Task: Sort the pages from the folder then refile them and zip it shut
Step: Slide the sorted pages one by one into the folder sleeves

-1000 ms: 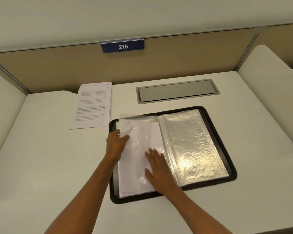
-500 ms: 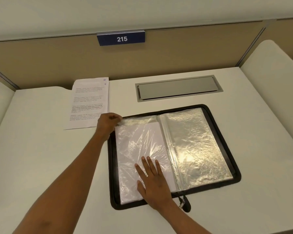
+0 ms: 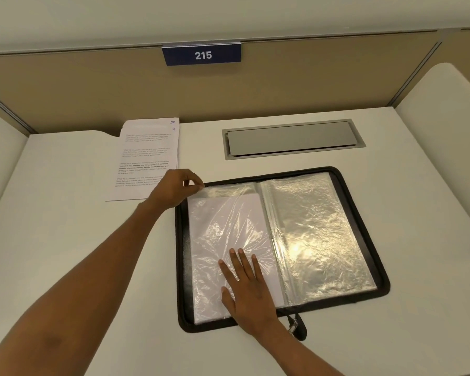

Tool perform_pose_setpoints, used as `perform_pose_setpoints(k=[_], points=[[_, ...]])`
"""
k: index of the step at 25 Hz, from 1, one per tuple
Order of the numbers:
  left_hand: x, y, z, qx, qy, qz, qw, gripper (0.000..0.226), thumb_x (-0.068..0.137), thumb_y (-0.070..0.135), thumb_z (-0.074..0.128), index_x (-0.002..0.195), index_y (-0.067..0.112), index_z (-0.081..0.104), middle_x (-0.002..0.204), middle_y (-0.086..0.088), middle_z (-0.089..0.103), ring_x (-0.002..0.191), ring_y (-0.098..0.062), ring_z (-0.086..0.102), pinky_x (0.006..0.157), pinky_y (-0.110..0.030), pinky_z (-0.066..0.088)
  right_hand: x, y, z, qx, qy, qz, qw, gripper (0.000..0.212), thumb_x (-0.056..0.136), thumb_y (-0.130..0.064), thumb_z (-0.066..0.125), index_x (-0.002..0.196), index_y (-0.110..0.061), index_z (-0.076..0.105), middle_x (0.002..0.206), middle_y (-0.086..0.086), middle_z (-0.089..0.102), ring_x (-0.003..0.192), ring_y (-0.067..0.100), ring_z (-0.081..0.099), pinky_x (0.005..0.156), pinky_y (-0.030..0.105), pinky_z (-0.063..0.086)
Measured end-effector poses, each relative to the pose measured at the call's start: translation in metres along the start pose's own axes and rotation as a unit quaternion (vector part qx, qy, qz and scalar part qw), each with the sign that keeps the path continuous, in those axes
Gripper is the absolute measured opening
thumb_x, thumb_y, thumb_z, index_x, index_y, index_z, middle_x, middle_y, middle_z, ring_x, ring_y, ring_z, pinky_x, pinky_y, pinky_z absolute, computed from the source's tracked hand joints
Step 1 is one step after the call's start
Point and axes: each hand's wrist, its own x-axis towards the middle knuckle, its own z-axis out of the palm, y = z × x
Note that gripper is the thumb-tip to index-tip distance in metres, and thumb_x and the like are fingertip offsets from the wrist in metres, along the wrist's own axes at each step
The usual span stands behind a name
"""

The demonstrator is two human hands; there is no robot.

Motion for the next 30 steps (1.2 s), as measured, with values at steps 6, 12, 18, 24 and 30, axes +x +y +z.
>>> perform_pose_setpoints(k=[6,12,18,24,30], points=[[0.009,0.002,-0.006,-0.003,-0.056,-0.037,0.998,0.004,0.098,0.023,0.071,0.098,0.02,0.075,0.085,0.007,0.077,0.079,-0.017,0.071,0.075,-0.033,0.055,0.001,-0.001,0.0,-0.009,-0.007,0.004,1.0,0.06,0.109,-0.052,0.017,0.164,-0.029,0.015,0.173,0.003,0.001,0.159,0.026,-0.001,0.124,0.055,0.023],[0.024,0.004,-0.018,0.005,-0.111,-0.086,0.99,0.009,0.086,0.014,0.084,0.093,0.017,0.082,0.082,0.001,0.078,0.083,-0.02,0.072,0.077,-0.026,0.053,0.001,-0.001,0.0,-0.003,-0.009,0.005,1.0,0.059,0.109,-0.052,0.017,0.164,-0.03,0.015,0.173,0.002,0.001,0.159,0.025,-0.001,0.125,0.055,0.023],[0.035,-0.002,-0.009,0.097,-0.034,-0.104,0.989,0.014,0.095,0.006,0.068,0.082,0.011,0.072,0.082,-0.013,0.076,0.068,-0.027,0.073,0.059,-0.034,0.062,0.0,-0.002,-0.001,-0.001,-0.008,0.006,1.0,0.059,0.109,-0.053,0.015,0.164,-0.031,0.014,0.173,0.001,0.001,0.159,0.025,-0.001,0.125,0.054,0.021],[0.029,-0.005,-0.003,0.094,-0.117,-0.11,0.983,0.018,0.085,0.03,0.086,0.088,0.014,0.078,0.078,-0.003,0.073,0.072,-0.022,0.07,0.063,-0.027,0.053,0.0,-0.001,-0.002,0.002,-0.009,-0.003,1.0,0.06,0.109,-0.051,0.012,0.164,-0.029,0.013,0.173,0.003,-0.001,0.159,0.026,-0.002,0.125,0.055,0.021],[0.016,-0.015,0.007,0.15,0.042,-0.134,0.979,0.009,0.095,0.016,0.069,0.096,0.013,0.078,0.086,-0.003,0.073,0.082,-0.027,0.07,0.073,-0.037,0.056,0.0,0.0,0.002,0.001,0.002,-0.012,1.0,0.06,0.109,-0.05,0.01,0.164,-0.028,0.015,0.173,0.005,0.002,0.159,0.028,0.0,0.124,0.056,0.023]])
